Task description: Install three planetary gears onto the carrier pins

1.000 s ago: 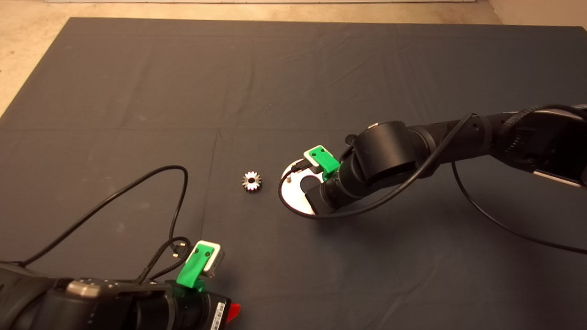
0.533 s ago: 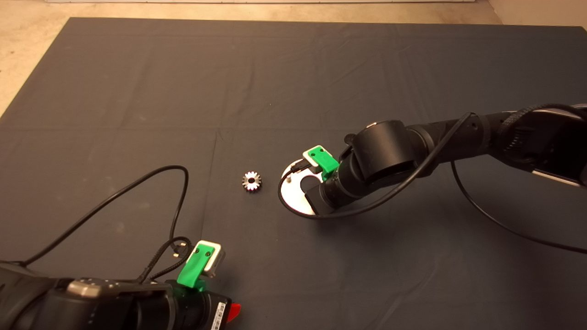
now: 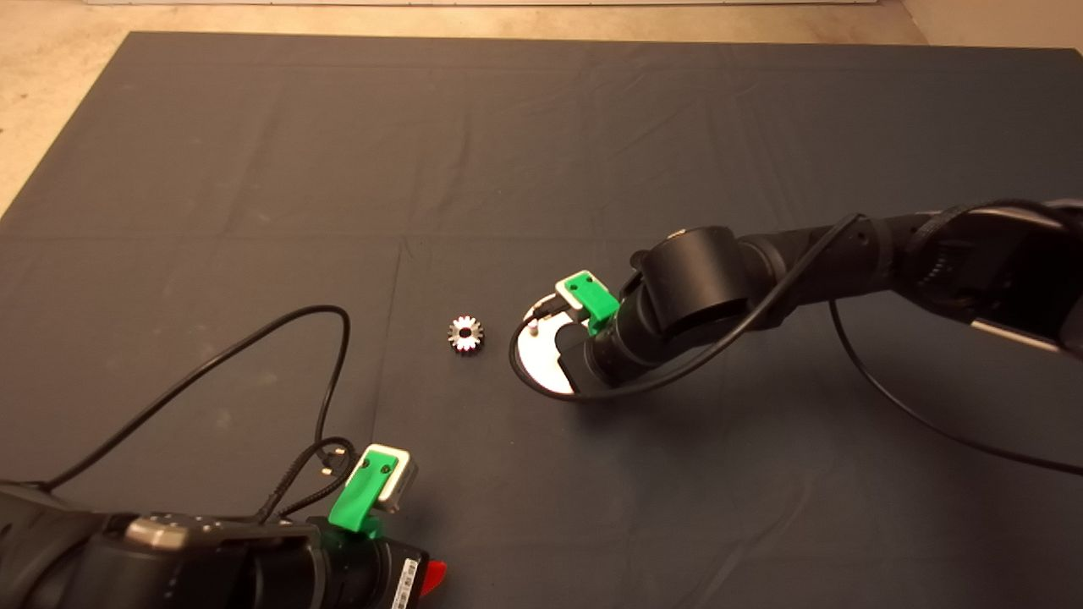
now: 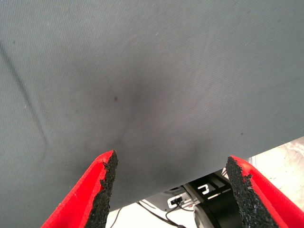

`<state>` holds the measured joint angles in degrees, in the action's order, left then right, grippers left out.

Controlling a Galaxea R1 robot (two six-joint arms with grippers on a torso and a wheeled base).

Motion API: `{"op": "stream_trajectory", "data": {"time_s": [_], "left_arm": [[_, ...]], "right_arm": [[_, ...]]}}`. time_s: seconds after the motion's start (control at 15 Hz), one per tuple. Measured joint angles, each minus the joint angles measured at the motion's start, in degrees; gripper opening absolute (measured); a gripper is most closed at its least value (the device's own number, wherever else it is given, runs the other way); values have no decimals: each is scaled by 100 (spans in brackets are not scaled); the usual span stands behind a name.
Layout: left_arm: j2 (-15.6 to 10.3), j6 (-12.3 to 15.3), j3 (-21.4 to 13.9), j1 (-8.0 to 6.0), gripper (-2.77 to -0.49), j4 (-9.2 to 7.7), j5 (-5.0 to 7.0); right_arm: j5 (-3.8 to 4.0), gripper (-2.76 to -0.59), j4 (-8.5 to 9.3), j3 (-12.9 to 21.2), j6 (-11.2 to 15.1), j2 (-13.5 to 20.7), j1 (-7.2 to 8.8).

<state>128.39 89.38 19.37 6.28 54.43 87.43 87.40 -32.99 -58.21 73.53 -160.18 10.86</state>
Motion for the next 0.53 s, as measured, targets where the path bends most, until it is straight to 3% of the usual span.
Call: {"op": "stream_trajectory", "data": {"time_s": [0.53], "left_arm": [[17, 17, 0, 0, -164, 2, 0]], "right_arm": [[25, -173, 2, -26, 0, 3, -6]]}}
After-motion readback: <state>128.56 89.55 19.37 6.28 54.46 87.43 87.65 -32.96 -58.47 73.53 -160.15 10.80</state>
